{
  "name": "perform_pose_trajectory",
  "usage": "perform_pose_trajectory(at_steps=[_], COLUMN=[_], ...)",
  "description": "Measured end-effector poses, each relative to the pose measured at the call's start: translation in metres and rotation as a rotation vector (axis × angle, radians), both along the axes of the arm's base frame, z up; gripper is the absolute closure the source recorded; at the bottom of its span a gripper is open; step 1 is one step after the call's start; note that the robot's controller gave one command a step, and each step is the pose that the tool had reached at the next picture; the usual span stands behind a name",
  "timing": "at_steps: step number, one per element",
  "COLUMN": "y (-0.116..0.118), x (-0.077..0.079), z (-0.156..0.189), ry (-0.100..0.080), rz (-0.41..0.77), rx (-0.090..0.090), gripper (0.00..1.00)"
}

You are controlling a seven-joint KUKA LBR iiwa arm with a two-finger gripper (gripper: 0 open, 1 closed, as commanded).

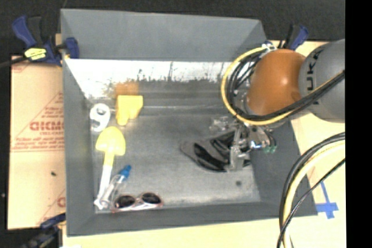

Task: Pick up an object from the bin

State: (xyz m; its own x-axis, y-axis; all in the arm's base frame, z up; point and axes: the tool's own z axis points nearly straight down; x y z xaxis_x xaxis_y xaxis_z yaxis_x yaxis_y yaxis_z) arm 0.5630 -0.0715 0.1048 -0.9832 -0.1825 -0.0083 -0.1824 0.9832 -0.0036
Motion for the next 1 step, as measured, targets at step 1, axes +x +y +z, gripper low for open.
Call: perform_pose_trajectory(at_steps=[1], y=[0.0241], x=[-0.019], z=[-0.0101], ry=[0.0], rz=[0.012], rx=[-0.001], gripper=[0.0])
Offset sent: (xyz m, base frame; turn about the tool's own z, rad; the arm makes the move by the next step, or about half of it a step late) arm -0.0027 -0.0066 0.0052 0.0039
